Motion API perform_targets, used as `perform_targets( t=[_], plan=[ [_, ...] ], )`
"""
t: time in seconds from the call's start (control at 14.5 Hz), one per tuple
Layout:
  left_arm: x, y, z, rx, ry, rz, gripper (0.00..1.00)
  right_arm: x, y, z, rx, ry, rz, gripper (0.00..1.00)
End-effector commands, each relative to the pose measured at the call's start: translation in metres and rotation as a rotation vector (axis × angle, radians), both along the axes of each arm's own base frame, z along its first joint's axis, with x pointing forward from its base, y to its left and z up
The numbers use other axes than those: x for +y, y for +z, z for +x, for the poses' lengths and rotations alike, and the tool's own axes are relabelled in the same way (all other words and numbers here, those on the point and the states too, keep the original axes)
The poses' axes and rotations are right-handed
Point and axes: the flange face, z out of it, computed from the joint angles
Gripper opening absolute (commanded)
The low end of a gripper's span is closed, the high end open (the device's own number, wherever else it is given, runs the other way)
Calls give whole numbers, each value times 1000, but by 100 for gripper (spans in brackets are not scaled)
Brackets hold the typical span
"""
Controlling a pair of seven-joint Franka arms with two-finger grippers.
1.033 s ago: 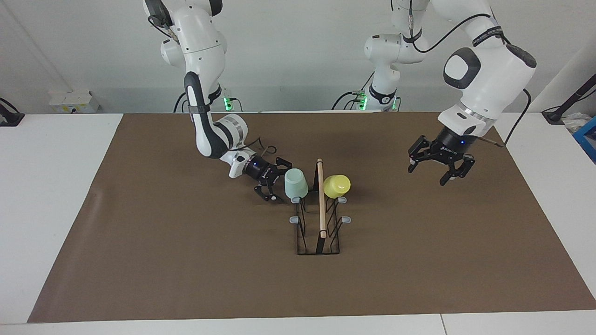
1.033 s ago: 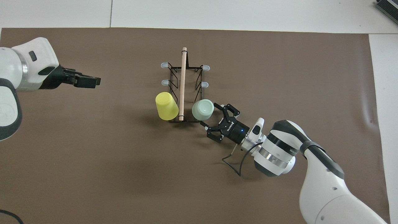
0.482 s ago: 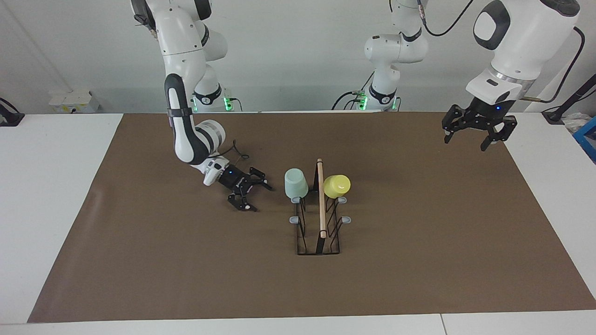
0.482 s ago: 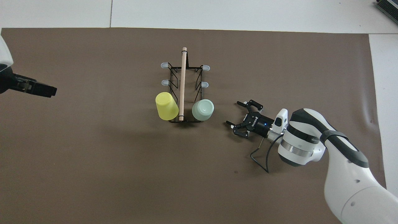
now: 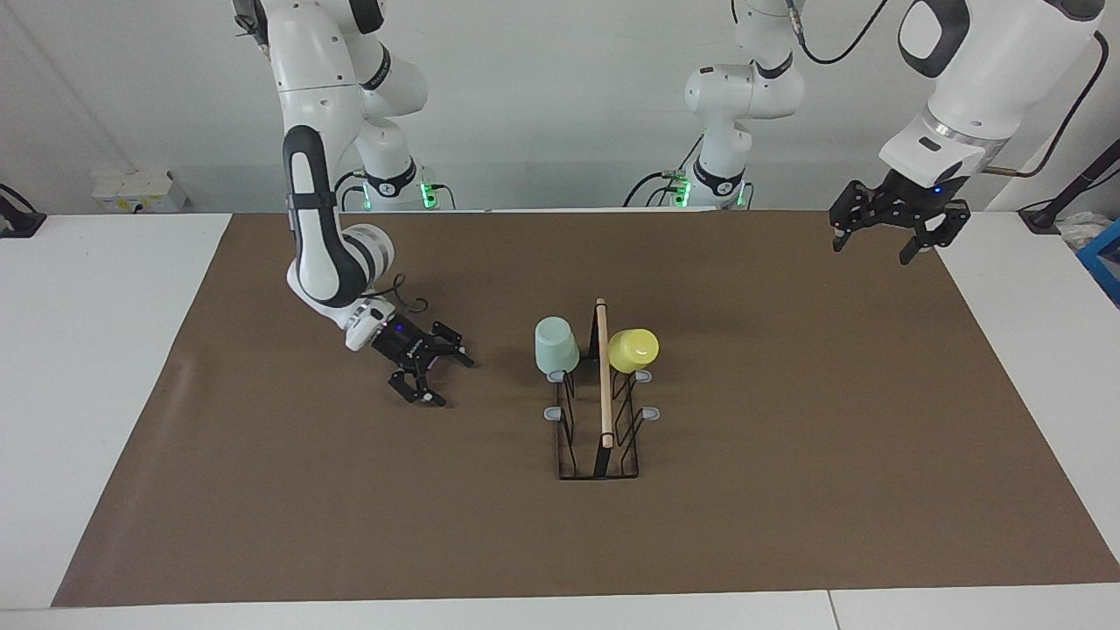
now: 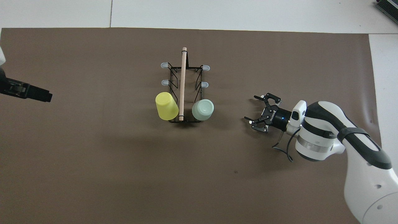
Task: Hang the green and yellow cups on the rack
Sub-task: 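Release the green cup and withdraw the right gripper from the rack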
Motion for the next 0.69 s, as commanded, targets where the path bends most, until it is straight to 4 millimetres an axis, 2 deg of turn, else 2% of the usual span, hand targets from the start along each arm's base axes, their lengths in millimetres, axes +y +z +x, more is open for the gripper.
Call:
perform_targets(
  t=[0.0,0.14,0.41,0.62],
  plan=[
    [6,2,-12,35,29,19,100,-28,30,11,34,23,-85,100],
    [4,-2,-15,57,27,21,100,-35,44,15,58,43,-120,100],
    [-8,-7,-19,50,98,24,100,-35,76,14,183,35,-141,100],
    [-9,-7,-18,42,93,30,100,-36,111,27,249,85,-196,100]
  ],
)
